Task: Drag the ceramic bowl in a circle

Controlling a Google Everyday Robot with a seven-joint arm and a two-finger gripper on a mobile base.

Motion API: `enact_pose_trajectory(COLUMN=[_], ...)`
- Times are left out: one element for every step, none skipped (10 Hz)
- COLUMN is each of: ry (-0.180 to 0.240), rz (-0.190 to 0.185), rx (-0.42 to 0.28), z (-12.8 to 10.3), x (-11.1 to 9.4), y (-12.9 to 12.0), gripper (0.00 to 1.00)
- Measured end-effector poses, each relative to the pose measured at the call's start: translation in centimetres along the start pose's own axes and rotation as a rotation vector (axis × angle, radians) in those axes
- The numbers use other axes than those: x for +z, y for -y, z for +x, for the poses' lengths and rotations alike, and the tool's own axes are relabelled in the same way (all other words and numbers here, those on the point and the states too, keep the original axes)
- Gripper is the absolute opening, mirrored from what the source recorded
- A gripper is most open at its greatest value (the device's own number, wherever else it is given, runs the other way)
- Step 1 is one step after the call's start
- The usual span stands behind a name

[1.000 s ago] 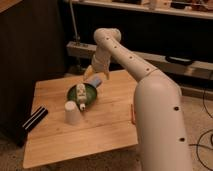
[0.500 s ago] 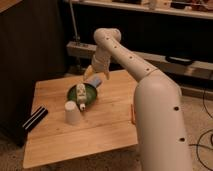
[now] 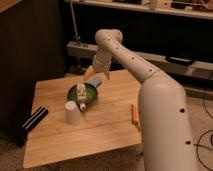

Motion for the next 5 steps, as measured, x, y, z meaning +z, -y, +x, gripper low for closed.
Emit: enact_pose_trajectory(ry=[-0.105,-0.153,-0.165,-0.141,-0.136], rz=[0.021,0.041,0.075,0.099,0.106], rx=[-0.013,-0.022,-0.035,-0.034,-0.037], z=[-0.6,-1.0,-1.1,-0.9,-0.8], x=[0.0,0.3,0.7,1.7,1.9], y=[-0.7,-1.0,-1.3,-1.8,-1.6], gripper=[0.80,0.80,0.80,0.80,0.80])
